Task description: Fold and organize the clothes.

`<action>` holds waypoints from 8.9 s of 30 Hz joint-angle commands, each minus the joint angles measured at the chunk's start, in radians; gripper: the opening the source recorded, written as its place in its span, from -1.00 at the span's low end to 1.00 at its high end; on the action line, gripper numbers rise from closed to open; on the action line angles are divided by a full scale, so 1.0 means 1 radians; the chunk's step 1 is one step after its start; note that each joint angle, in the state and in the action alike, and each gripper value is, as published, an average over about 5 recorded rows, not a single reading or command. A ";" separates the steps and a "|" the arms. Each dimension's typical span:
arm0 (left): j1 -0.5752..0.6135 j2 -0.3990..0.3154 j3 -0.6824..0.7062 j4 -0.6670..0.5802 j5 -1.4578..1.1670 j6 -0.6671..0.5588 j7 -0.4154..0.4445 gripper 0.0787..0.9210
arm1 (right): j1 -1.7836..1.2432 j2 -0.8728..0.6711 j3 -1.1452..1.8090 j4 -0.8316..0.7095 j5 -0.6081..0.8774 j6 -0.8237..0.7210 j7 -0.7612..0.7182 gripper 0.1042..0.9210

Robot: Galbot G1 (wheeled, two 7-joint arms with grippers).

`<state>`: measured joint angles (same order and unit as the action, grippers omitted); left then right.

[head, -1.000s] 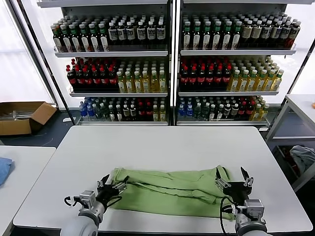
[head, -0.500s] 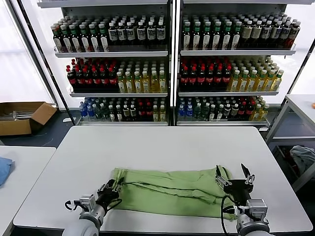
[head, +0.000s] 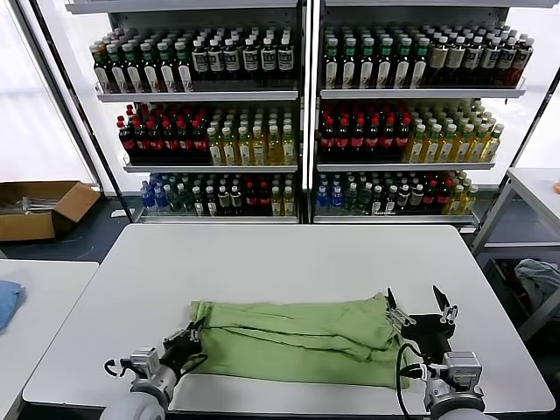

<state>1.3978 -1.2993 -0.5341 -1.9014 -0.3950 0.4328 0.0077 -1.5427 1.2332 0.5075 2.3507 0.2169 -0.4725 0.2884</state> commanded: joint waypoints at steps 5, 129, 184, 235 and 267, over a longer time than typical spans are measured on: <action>-0.016 0.338 -0.385 0.012 -0.117 -0.023 0.035 -0.96 | 0.021 0.004 -0.015 -0.025 0.002 -0.001 0.004 0.76; -0.031 0.099 0.004 0.046 -0.125 -0.006 0.023 0.75 | 0.032 0.031 -0.056 -0.065 -0.019 0.015 -0.006 0.76; -0.075 0.212 0.023 -0.306 -0.167 0.028 -0.016 -0.92 | -0.002 0.014 0.005 -0.065 0.002 0.020 0.011 0.76; -0.141 0.084 0.075 -0.228 -0.041 0.031 -0.169 0.66 | 0.338 0.125 -0.360 -0.332 0.566 -0.106 0.242 0.76; -0.131 0.050 0.064 -0.192 -0.060 0.062 -0.198 0.77 | 0.448 0.084 -0.428 -0.470 0.481 -0.106 0.250 -0.60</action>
<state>1.2650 -1.2488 -0.4589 -2.0872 -0.4524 0.4917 -0.1836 -1.0952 1.3528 0.0889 1.8603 0.7611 -0.5743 0.5546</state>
